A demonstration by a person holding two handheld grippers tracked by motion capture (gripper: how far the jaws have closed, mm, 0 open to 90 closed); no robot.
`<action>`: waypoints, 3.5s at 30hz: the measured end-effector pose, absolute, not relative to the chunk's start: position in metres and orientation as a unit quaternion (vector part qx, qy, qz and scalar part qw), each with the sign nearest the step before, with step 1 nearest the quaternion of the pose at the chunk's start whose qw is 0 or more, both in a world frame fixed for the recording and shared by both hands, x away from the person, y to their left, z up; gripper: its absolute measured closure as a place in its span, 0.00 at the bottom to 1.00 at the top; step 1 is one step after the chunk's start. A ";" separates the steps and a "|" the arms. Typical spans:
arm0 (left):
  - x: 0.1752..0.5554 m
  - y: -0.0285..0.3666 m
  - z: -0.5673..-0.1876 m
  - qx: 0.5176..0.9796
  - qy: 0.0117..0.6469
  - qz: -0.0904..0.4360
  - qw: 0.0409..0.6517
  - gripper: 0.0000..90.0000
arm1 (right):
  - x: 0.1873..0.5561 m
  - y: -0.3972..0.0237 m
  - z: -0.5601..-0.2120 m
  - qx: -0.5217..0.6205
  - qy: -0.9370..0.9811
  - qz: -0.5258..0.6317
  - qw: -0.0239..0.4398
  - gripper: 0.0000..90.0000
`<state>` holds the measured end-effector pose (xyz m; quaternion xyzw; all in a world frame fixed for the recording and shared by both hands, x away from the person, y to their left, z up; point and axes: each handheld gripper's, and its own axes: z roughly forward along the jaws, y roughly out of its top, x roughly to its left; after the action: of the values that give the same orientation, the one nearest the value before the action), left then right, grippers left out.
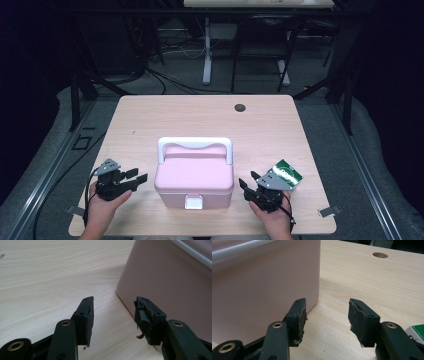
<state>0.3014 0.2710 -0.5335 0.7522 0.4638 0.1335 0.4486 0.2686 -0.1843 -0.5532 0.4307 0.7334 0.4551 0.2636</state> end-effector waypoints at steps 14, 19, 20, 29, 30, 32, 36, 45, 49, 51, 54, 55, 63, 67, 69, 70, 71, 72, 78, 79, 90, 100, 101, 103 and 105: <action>0.294 0.261 -0.512 0.754 0.451 0.130 0.459 0.58 | 0.270 -0.190 -0.541 0.450 0.725 0.472 0.222 0.61; 0.296 0.264 -0.491 0.745 0.454 0.124 0.472 0.59 | 0.270 -0.196 -0.520 0.445 0.717 0.488 0.224 0.57; 0.296 0.264 -0.491 0.745 0.454 0.124 0.472 0.58 | 0.270 -0.196 -0.520 0.445 0.717 0.488 0.224 0.57; 0.299 0.260 -0.466 0.741 0.452 0.122 0.482 0.56 | 0.274 -0.195 -0.480 0.426 0.727 0.492 0.218 0.55; 0.299 0.260 -0.466 0.741 0.452 0.122 0.482 0.55 | 0.274 -0.195 -0.480 0.426 0.727 0.492 0.218 0.55; 0.299 0.257 -0.459 0.741 0.445 0.122 0.488 0.55 | 0.275 -0.194 -0.473 0.419 0.728 0.499 0.211 0.54; 0.303 0.246 -0.448 0.747 0.428 0.122 0.495 0.53 | 0.280 -0.189 -0.462 0.408 0.725 0.519 0.198 0.52; 0.315 0.218 -0.450 0.760 0.408 0.101 0.495 0.51 | 0.296 -0.164 -0.465 0.385 0.729 0.538 0.177 0.49; 0.322 0.207 -0.452 0.763 0.403 0.094 0.497 0.51 | 0.305 -0.155 -0.471 0.384 0.732 0.539 0.165 0.52; 0.323 0.205 -0.452 0.764 0.402 0.091 0.496 0.55 | 0.307 -0.151 -0.472 0.379 0.732 0.542 0.161 0.54; 0.324 0.201 -0.453 0.767 0.404 0.098 0.489 0.57 | 0.307 -0.148 -0.473 0.376 0.734 0.542 0.162 0.57; 0.324 0.202 -0.453 0.769 0.403 0.100 0.486 0.59 | 0.307 -0.147 -0.473 0.375 0.734 0.543 0.162 0.57; 0.319 0.204 -0.451 0.766 0.396 0.111 0.493 0.66 | 0.300 -0.145 -0.470 0.368 0.734 0.541 0.181 0.59; 0.314 0.204 -0.451 0.769 0.392 0.130 0.488 0.70 | 0.296 -0.142 -0.470 0.360 0.734 0.539 0.200 0.61; 0.312 0.204 -0.451 0.769 0.389 0.138 0.488 0.74 | 0.295 -0.142 -0.470 0.359 0.734 0.538 0.207 0.64; 0.311 0.205 -0.451 0.771 0.386 0.139 0.487 0.75 | 0.294 -0.142 -0.470 0.356 0.736 0.537 0.209 0.64; 0.310 0.205 -0.451 0.770 0.386 0.141 0.488 0.76 | 0.293 -0.142 -0.469 0.356 0.737 0.534 0.210 0.65; 0.309 0.204 -0.451 0.770 0.385 0.143 0.488 0.76 | 0.292 -0.142 -0.469 0.356 0.737 0.534 0.212 0.66; 0.306 0.202 -0.452 0.775 0.376 0.164 0.480 0.80 | 0.288 -0.144 -0.471 0.346 0.737 0.535 0.223 0.71; 0.306 0.202 -0.453 0.775 0.376 0.165 0.480 0.81 | 0.288 -0.144 -0.471 0.347 0.739 0.532 0.225 0.72; 0.304 0.204 -0.451 0.778 0.377 0.159 0.476 0.81 | 0.286 -0.144 -0.471 0.355 0.737 0.529 0.228 0.82; 0.301 0.208 -0.449 0.780 0.381 0.149 0.474 0.81 | 0.283 -0.143 -0.469 0.350 0.741 0.531 0.215 0.82; 0.301 0.208 -0.449 0.780 0.381 0.149 0.474 0.81 | 0.283 -0.142 -0.469 0.350 0.738 0.534 0.217 0.82; 0.302 0.209 -0.447 0.779 0.380 0.149 0.476 0.81 | 0.282 -0.142 -0.468 0.349 0.739 0.534 0.217 0.82; 0.302 0.210 -0.445 0.776 0.380 0.149 0.481 0.81 | 0.282 -0.142 -0.467 0.348 0.737 0.538 0.216 0.82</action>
<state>0.3022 0.2095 -0.4453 0.7759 0.3804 0.1487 0.4808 0.2821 -0.1423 -0.4666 0.3483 0.7370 0.5375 0.2158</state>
